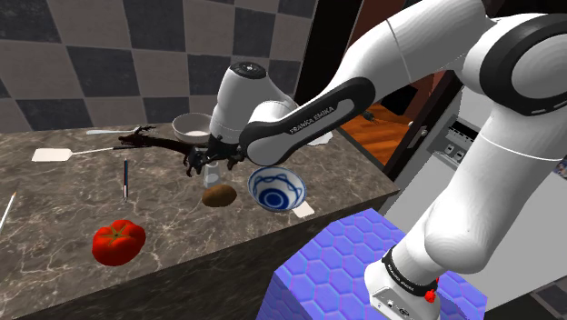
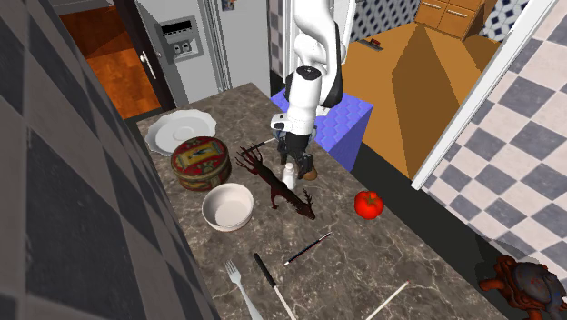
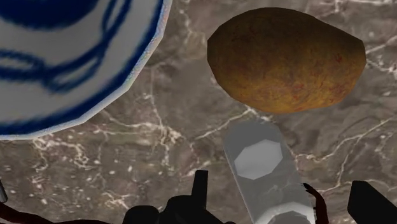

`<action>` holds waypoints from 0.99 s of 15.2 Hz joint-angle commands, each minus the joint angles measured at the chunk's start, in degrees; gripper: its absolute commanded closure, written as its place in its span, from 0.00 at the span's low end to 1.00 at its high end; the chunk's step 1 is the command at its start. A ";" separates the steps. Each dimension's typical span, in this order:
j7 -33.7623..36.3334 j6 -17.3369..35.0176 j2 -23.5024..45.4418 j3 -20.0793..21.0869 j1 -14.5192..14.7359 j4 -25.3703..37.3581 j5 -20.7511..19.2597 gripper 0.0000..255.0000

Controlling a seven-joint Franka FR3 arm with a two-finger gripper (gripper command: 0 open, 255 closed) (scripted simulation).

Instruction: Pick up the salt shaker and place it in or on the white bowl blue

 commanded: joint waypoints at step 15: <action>-0.42 -0.59 -0.44 0.16 -0.11 0.22 0.52 1.00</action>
